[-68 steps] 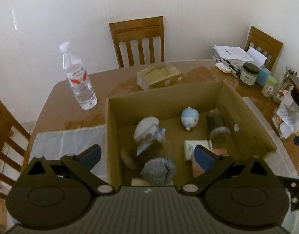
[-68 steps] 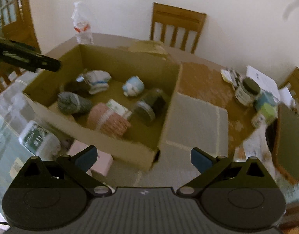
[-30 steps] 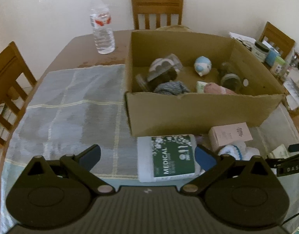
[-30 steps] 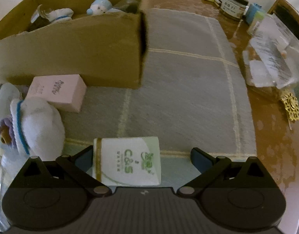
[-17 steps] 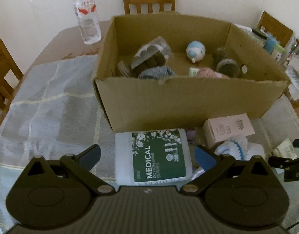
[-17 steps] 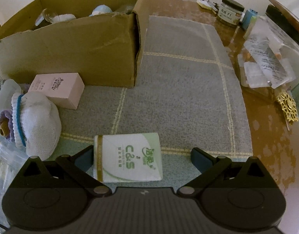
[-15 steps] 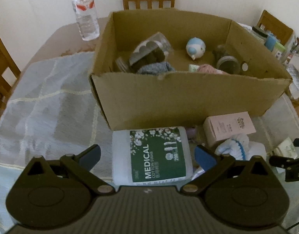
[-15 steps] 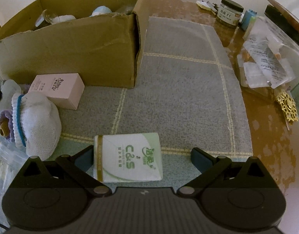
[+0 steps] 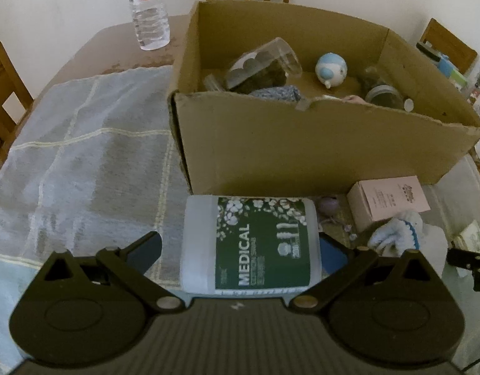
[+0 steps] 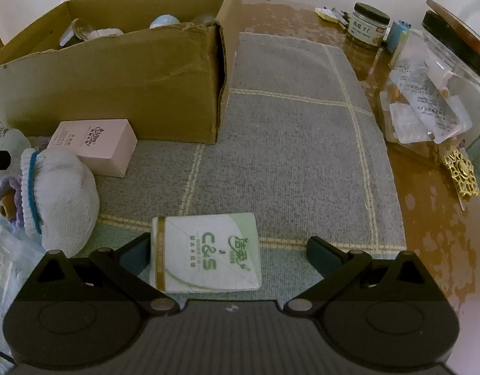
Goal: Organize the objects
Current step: 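Grasp MEDICAL cotton swab bottle with left gripper while right gripper grasps C&S tissue pack, then lift the bottle and tissue pack and carry them over the cardboard box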
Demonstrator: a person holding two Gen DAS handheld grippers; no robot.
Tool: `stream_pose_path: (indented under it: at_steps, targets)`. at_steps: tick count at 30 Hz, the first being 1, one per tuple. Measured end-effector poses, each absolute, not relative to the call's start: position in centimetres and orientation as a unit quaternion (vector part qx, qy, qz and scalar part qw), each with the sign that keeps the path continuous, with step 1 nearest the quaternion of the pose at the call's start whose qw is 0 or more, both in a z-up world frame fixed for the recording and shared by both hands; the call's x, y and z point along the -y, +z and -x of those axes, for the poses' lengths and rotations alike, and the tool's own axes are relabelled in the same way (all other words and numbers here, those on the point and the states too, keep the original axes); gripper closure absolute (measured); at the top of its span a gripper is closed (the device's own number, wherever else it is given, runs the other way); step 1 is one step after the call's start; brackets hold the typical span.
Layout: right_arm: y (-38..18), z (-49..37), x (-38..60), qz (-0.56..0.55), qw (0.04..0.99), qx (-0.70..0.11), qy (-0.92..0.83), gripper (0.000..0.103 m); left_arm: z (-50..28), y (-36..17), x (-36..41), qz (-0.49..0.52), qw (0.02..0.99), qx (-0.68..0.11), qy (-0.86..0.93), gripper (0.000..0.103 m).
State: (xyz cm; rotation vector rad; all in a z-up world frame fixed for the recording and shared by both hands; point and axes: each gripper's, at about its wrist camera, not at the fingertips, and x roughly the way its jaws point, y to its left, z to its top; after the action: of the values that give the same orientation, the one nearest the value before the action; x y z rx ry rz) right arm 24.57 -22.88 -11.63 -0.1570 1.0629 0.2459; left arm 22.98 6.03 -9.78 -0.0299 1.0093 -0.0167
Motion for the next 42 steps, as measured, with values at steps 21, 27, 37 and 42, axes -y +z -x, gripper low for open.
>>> stream_pose_path:
  at_steps: [21,27,37,42]
  targets:
    - [-9.7,-23.9,22.2,0.092,0.846,-0.505,0.148,0.034,-22.8,-10.2,-6.0,0.017,0.873,-0.487,-0.029,0.020]
    - [-9.4,-22.6,22.1,0.094,0.838,-0.512,0.160,0.035,-22.3,-9.4,-6.2,-0.001,0.873,-0.485,-0.045,0.020]
    - [-5.6,-22.1,22.5,0.109,0.837,-0.500,0.196,0.035,-21.6,-6.6,-6.5,-0.021,0.868,-0.490,-0.080,0.020]
    - [-3.0,-22.3,22.2,0.119,0.840,-0.481,0.220,0.035,-21.4,-4.0,-6.7,-0.030,0.866,-0.488,-0.103,0.020]
